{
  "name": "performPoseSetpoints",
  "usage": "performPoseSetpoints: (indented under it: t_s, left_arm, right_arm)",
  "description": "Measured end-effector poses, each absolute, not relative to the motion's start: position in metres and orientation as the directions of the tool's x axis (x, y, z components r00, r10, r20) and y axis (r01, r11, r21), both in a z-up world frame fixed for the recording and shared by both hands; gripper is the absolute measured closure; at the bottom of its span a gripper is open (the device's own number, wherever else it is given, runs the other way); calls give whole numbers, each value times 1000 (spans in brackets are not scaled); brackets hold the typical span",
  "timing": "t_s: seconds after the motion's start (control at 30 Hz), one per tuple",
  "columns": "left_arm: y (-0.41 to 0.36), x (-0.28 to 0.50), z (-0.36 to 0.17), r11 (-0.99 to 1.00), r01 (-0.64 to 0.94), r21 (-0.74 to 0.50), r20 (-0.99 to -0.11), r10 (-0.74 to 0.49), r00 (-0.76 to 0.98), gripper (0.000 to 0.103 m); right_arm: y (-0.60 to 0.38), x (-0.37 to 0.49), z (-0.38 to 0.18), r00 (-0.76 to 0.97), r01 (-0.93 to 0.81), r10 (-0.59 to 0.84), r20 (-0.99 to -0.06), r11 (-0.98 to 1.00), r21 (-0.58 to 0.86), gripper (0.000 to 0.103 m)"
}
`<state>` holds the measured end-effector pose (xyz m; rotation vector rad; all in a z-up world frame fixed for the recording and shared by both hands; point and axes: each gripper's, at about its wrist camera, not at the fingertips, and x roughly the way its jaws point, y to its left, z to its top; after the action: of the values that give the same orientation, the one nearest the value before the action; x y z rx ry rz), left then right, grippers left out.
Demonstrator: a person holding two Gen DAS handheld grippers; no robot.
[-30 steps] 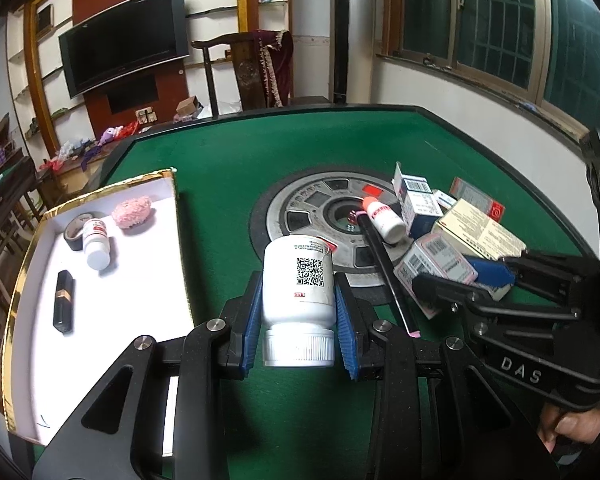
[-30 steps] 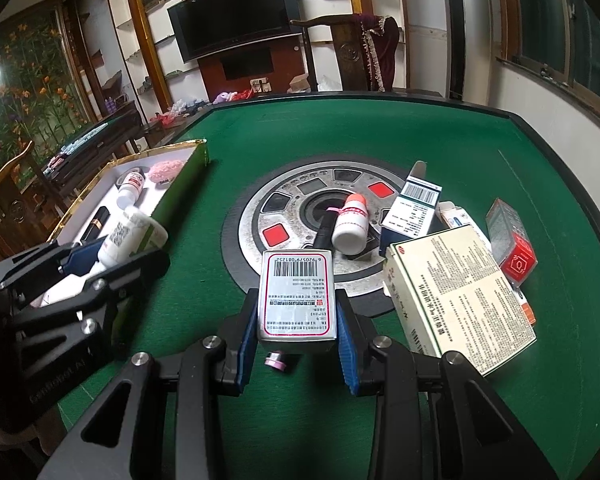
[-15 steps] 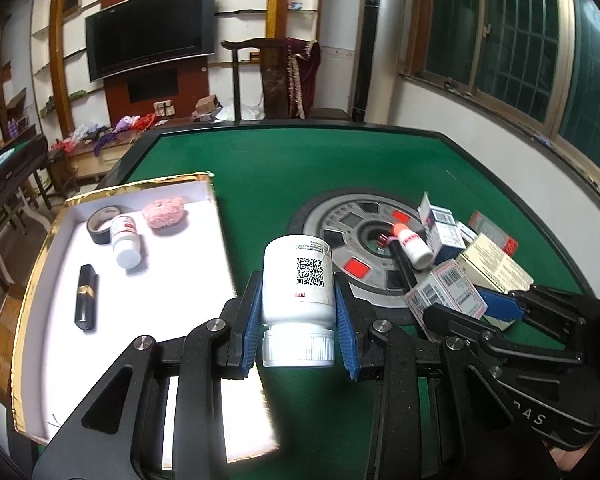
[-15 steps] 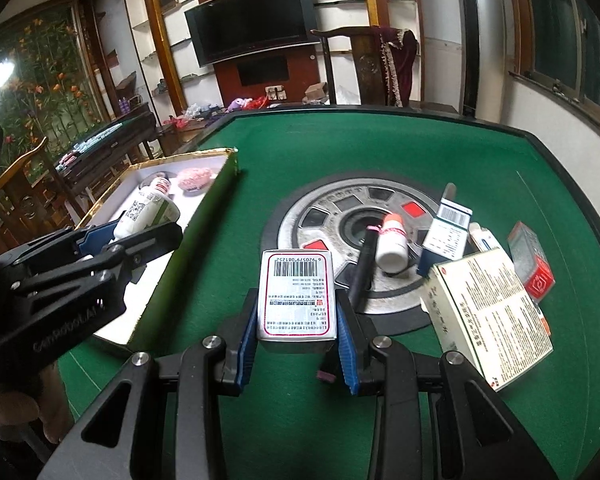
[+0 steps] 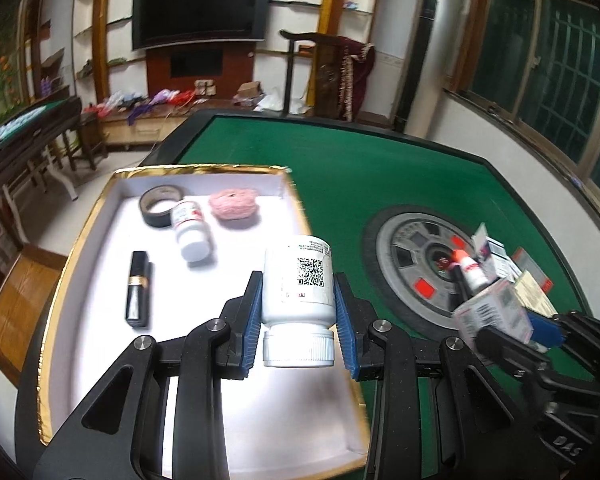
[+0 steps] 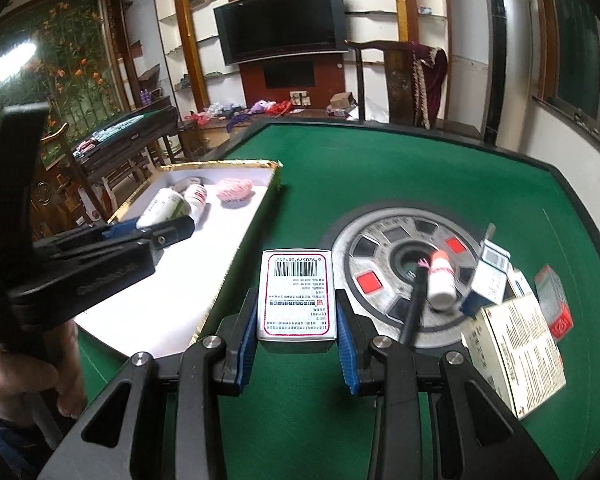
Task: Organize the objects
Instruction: 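Carry the white bottle and barcode box over the white tray with both tools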
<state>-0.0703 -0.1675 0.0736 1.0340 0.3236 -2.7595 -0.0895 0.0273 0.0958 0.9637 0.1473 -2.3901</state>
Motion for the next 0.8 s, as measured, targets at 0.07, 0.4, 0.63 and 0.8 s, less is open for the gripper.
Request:
performPoseSetpoints:
  t_s: [0.07, 0.4, 0.63, 0.8]
  left_arm:
    - [-178, -71, 71, -954, 262, -149, -672, -97, -734, 70]
    - [-219, -74, 57, -929, 326, -173, -721, -106, -684, 70]
    - [-246, -77, 46, -912, 342, -226, -757, -57, -651, 70]
    - [-254, -76, 42, -902, 349, -253, -765, -35, -643, 70]
  right_arm:
    - [20, -89, 99, -590, 541, -457, -666, -836, 94, 68]
    - [-25, -94, 109, -562, 597, -482, -672, -799, 74, 68]
    - [-62, -110, 108, -513, 634, -496, -700, -769, 81, 68]
    - [-88, -131, 99, -458, 648, -499, -736, -754, 107, 68]
